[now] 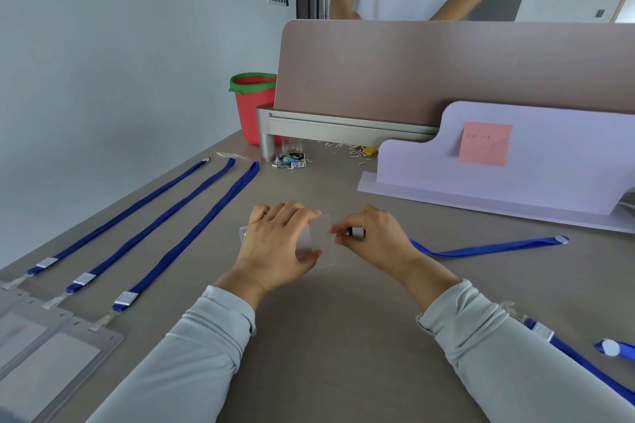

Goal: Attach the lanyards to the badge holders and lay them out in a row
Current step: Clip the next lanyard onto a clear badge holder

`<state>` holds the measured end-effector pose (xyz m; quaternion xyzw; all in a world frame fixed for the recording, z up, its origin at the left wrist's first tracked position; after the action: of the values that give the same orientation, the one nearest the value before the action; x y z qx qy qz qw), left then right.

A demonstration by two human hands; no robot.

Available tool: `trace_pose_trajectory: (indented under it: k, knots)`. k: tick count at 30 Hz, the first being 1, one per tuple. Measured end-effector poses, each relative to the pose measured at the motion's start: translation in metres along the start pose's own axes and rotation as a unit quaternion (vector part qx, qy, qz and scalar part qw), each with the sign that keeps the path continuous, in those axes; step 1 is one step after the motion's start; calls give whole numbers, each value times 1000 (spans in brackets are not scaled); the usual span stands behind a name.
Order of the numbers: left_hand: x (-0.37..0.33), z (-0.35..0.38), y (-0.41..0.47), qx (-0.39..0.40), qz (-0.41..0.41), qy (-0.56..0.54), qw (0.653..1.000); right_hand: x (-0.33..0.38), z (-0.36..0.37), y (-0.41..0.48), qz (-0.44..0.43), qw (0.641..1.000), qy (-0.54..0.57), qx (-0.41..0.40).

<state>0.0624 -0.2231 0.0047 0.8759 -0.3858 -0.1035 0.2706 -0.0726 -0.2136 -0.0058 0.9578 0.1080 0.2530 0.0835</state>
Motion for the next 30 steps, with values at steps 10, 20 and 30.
trace_pose_trajectory:
  k: [10,20,30]
  knots:
    - [6,-12,0,-44,-46,25,998,6,0,-2,-13,994,108,2]
    - [8,-13,1,-35,-68,51,996,7,4,-3,-7,986,164,31]
    - [0,-16,4,-12,-46,78,996,0,3,-3,9,983,182,5]
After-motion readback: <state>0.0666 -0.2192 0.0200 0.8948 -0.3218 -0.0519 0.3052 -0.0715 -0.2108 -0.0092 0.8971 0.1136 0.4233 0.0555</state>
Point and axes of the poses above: each hand's wrist, its own y-axis towards the middle knuckle, its own z-axis out of the palm, x = y × z, the point moved 8 cm from there along y, towards the middle knuckle, and after that the axes turned 9 degrees about x, right-handed, at the moved point
